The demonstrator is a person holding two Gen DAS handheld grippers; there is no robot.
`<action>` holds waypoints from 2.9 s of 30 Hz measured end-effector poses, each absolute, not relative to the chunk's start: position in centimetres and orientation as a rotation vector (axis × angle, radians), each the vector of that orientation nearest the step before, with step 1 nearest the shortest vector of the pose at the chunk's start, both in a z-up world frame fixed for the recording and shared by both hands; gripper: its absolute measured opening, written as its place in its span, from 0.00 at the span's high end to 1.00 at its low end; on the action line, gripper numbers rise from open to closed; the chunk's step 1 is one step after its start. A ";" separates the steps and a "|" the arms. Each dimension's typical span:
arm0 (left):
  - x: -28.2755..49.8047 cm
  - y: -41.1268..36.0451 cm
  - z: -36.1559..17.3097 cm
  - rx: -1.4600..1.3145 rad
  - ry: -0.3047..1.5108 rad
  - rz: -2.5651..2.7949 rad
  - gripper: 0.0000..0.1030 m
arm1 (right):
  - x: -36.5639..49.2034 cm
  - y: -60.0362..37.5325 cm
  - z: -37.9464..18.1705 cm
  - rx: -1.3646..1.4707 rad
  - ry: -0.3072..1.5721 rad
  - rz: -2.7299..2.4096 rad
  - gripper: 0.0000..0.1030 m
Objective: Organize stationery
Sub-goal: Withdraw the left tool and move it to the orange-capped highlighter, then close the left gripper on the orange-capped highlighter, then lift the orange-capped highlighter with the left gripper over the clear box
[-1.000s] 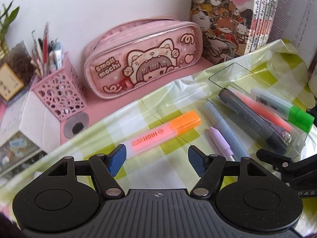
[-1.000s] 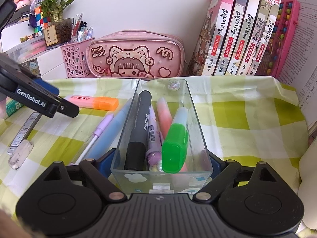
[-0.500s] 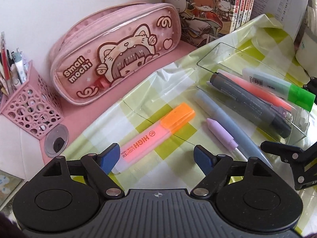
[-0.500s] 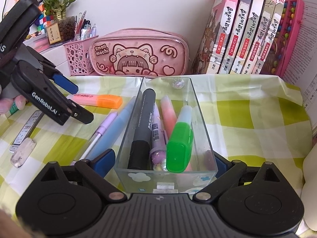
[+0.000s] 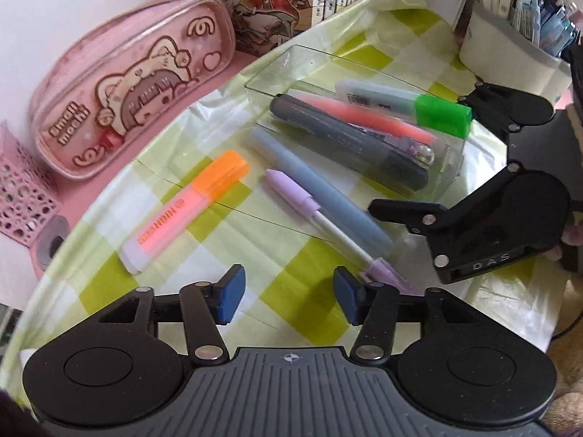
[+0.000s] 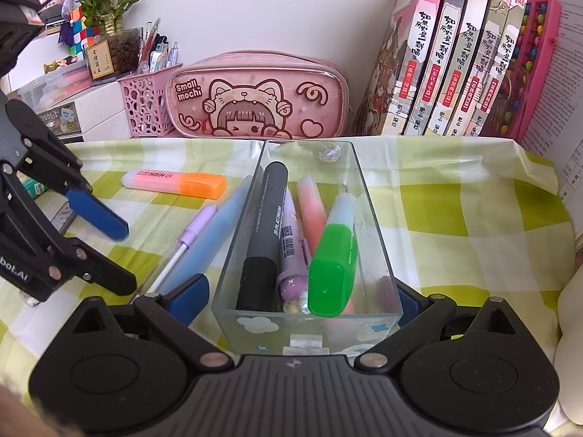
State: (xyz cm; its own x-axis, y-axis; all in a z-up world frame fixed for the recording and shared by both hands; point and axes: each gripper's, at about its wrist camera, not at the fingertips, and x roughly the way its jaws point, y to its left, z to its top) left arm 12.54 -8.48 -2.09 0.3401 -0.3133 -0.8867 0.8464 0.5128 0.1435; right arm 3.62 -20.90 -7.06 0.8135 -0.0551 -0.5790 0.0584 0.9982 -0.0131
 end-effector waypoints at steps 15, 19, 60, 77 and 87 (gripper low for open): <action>20.9 -8.4 -2.1 0.645 0.945 -0.726 0.29 | 3.6 -20.9 -7.1 0.006 0.617 -0.060 0.04; 21.9 -7.5 -2.3 0.533 1.077 -0.802 0.30 | 3.6 -20.9 -7.1 0.006 0.618 -0.060 0.04; 18.6 -8.9 -1.7 0.003 1.144 -0.527 0.78 | 3.5 -20.8 -7.1 0.010 0.617 -0.061 0.02; 18.5 -7.8 2.6 -0.302 1.101 -0.587 0.78 | 3.5 -20.8 -7.1 0.011 0.616 -0.060 0.02; 18.0 -9.9 2.9 -0.336 1.110 -0.588 0.78 | 3.5 -20.8 -7.1 0.011 0.616 -0.060 0.02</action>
State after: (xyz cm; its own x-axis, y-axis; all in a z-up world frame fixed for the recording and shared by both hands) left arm 18.00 -9.92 2.91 0.3165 -0.5973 -0.7369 0.2744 0.8013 -0.5316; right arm 3.48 -20.78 -7.09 0.8145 -0.0532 -0.5778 0.0597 0.9982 -0.0078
